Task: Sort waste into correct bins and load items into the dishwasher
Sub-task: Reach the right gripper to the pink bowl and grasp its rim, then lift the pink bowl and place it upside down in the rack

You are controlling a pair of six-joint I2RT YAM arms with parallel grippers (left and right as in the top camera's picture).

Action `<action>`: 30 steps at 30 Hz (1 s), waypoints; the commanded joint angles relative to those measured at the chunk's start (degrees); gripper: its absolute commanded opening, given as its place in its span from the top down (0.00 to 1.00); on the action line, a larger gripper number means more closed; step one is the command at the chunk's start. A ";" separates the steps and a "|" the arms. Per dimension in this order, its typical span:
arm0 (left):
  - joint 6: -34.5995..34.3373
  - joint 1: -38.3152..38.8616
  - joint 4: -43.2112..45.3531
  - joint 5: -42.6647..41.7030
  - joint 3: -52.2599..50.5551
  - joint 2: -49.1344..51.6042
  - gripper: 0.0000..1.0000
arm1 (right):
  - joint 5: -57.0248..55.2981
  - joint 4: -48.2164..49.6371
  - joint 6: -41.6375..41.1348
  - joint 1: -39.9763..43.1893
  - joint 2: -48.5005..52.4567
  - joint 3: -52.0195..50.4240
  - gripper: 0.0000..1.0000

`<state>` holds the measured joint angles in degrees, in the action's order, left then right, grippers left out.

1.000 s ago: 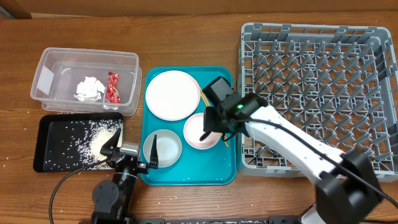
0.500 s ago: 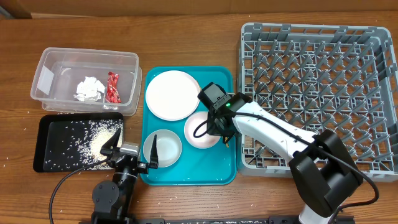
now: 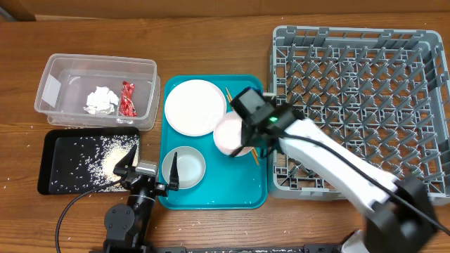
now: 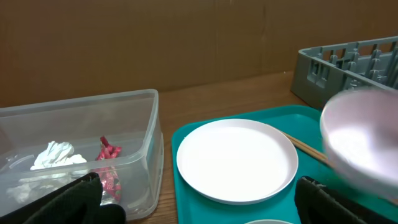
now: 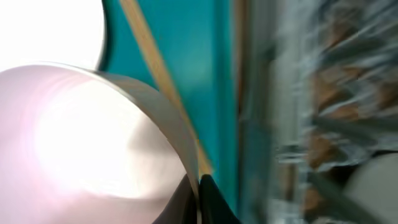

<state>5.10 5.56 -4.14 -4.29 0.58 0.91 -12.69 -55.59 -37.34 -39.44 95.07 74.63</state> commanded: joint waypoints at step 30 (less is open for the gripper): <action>0.50 -0.39 0.04 0.37 -0.33 -0.63 0.00 | -50.64 -6.88 1.77 25.27 5.53 2.21 0.96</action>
<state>5.10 5.56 -4.10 -4.29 0.58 0.91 -65.36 -61.65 -35.55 -14.24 97.43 75.85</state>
